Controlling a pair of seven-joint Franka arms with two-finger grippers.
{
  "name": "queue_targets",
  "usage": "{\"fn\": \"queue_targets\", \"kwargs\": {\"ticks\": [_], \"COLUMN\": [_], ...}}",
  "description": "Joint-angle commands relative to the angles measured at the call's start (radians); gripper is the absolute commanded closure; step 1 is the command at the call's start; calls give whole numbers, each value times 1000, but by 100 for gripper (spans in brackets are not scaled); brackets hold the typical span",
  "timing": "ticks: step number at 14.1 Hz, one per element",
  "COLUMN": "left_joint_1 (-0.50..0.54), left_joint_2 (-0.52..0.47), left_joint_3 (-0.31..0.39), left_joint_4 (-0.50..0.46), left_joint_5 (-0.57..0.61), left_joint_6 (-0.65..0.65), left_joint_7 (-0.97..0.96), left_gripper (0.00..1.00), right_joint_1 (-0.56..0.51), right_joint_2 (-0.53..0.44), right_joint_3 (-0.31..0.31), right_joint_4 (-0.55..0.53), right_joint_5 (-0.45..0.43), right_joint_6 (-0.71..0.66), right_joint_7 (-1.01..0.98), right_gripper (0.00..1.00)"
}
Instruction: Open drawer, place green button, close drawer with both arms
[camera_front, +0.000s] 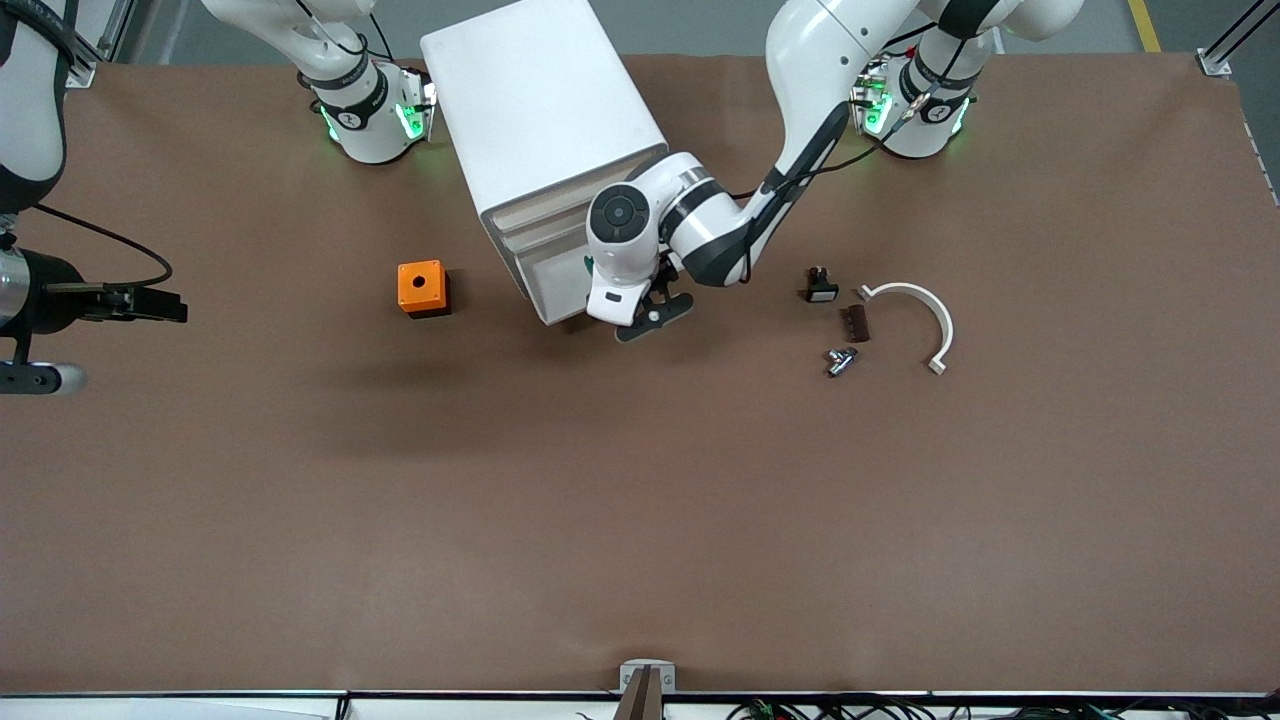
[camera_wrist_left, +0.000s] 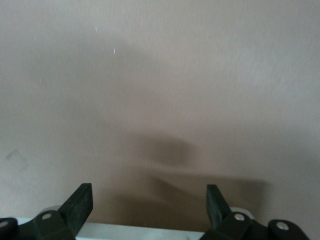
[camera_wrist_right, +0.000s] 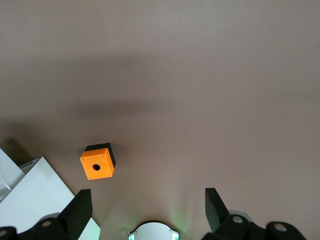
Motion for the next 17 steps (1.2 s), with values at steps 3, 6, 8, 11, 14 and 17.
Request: {"fn": "queue_targets", "kwargs": {"ticks": [3,6,8,11,14,17], "left_joint_1": [-4,-3,-3,-4,-3,-1], "left_joint_2": [-29,-27,-21,-13,-9,-6], "left_joint_3": [-48,-66,-77,-81,-81,-81], "left_joint_4": [-23,-26,-24,-24,-19,-19], "left_joint_5": [-14,-55,-70,-126,-224,-272], "left_joint_6": [-20,-20,-20,-17,-14,-14], "left_joint_7": [-23,-23,-18,-9,-4,17], "left_gripper": [0,0,0,0,0,0], "right_joint_1": [-24,-21,-50,-28,-74,-90], "right_joint_2": [-2,-9,-34,-126,-136,-185], "right_joint_3": [18,16,21,27,21,22], "right_joint_4": [84,83,77,34,2,-55], "right_joint_5": [-8,-8,4,1,50,92], "right_joint_6": [-21,-35,-35,-33,-33,-9], "right_joint_7": [-8,6,5,3,0,-6], "right_gripper": [0,0,0,0,0,0]}}
